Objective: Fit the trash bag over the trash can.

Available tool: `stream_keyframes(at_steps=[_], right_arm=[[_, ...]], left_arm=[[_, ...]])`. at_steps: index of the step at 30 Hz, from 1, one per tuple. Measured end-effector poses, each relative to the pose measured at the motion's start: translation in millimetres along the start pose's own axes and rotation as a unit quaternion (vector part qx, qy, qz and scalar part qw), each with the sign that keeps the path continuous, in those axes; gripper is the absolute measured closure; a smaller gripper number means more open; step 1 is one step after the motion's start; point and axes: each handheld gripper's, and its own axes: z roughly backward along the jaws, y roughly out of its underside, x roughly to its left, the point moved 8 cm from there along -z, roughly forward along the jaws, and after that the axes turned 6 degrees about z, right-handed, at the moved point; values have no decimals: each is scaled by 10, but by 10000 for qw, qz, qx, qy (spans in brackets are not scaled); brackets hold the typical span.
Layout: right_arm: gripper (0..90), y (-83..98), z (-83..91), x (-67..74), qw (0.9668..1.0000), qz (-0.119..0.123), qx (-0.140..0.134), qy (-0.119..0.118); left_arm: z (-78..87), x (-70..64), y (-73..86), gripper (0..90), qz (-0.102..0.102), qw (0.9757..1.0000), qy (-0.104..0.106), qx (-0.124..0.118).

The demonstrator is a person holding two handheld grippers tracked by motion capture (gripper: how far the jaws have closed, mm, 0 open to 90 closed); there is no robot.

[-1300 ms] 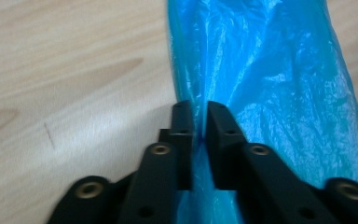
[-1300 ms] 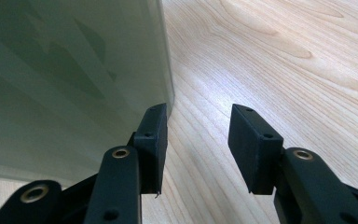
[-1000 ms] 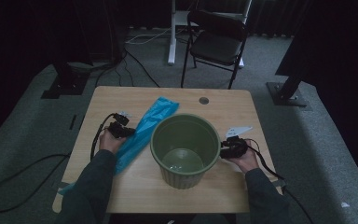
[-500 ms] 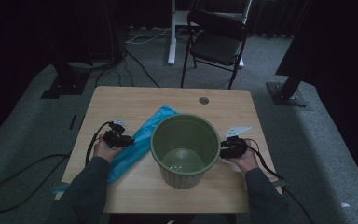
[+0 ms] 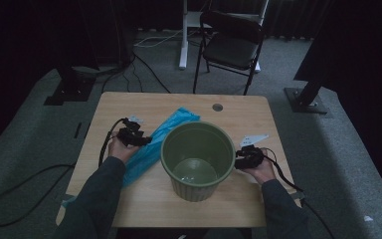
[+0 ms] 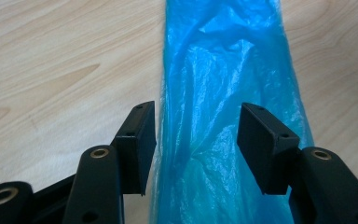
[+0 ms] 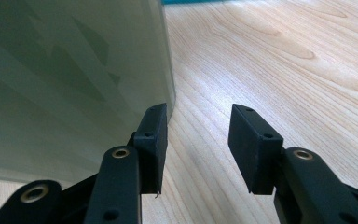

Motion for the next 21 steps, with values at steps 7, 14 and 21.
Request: stream_keyframes(at_steps=[7,14,21], right_arm=[[566,0,12,-2,10000,8,-15,0],[565,-3,-4,3,10000,2,-5,-17],[565,-3,-8,0,10000,-1,-4,-20]], left_arm=[[37,-83,-7,462,-28,10000,74,16],[279,-132,-112,464,-76,9997,125,-216],[230,-201,-356,465,34,9987,208,-462]])
